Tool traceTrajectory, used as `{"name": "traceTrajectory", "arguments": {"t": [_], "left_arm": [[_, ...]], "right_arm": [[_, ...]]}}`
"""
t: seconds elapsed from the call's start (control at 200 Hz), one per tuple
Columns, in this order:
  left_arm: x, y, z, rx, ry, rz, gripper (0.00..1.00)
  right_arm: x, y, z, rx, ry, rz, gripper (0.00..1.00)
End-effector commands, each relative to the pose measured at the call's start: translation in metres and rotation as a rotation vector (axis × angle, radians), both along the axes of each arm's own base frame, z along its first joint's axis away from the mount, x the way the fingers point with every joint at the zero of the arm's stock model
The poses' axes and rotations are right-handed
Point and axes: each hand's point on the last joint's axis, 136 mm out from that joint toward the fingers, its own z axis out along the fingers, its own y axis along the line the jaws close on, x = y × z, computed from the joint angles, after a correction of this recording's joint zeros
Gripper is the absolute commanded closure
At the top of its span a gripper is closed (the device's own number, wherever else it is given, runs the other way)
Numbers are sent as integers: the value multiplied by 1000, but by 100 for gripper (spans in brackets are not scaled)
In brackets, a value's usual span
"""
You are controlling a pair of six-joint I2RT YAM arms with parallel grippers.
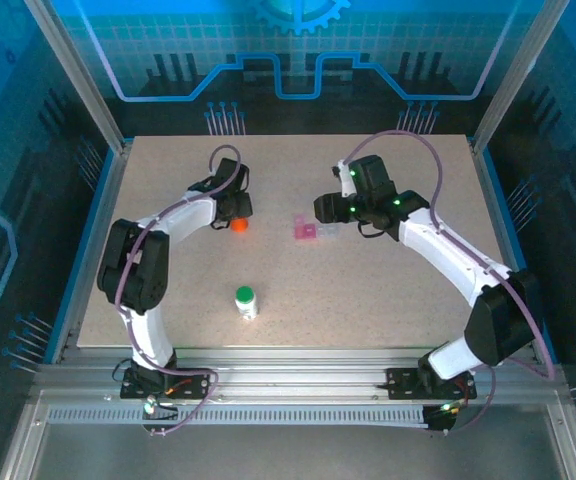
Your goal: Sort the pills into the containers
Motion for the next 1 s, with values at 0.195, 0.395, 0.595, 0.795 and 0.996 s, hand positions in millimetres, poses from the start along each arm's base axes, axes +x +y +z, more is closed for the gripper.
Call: {"name": "traceTrajectory", "arguments": {"t": [0.195,0.395,0.595,0.795,0.996], "left_arm": [[-22,-32,61,44,-141,-131,50],[-70,-131,88,41,-204,-425,47],[-99,-191,68,89,-155,-591,46],[-102,-223,41,105,-109,-651,45],[-102,-233,25,115,-96,-652,40]], "right_arm": [[-28,-25,9,-97,-31,-5,33],[-43,-52,-4,-138,-35,-69,33],[-53,-83,-4,-144,-75,-171,33],[-56,-94,-9,-103,-49,-195,33],[-60,-92,-15,-94,-38,-181,32]]}}
